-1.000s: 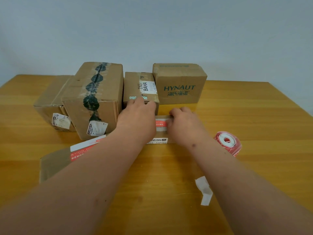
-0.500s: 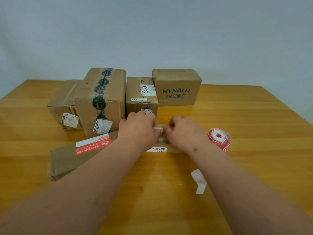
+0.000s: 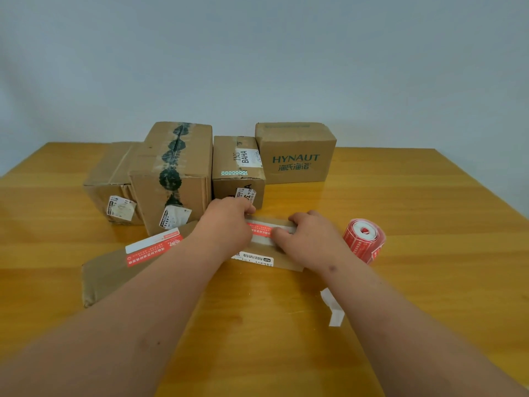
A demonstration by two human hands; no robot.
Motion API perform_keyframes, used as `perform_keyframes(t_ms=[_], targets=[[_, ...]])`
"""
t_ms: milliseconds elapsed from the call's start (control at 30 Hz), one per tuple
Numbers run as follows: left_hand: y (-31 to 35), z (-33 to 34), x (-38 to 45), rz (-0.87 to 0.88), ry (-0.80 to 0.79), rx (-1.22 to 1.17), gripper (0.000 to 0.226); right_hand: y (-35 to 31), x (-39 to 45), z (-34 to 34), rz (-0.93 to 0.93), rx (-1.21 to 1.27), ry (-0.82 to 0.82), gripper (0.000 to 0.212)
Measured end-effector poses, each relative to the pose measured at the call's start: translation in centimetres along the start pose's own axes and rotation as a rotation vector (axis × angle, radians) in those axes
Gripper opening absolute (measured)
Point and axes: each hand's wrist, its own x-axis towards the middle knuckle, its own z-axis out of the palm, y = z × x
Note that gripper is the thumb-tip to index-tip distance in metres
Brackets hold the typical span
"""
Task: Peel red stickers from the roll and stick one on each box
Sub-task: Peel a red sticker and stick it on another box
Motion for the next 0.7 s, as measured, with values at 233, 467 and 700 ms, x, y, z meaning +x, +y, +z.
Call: perform_keyframes(t_ms=[233,467,700], targets=[[-0.1,-0.8,0.0,-0.034,-0.088,0.039,0.052,0.2,0.2,-0.7,-0.010,0.115,-0.075,0.045],[-1.0,-0.2,-0.1,0.024,0.010,-0.009,0.034,0.4,0.2,-0.8,-0.042,0.106,-0.100,0.047],[-0.6,0.4,-0.2,0.015,0.064,-0.008,0.028,-0.1,0.5,-0.2,-0.011,0.158,-0.016,0.034]])
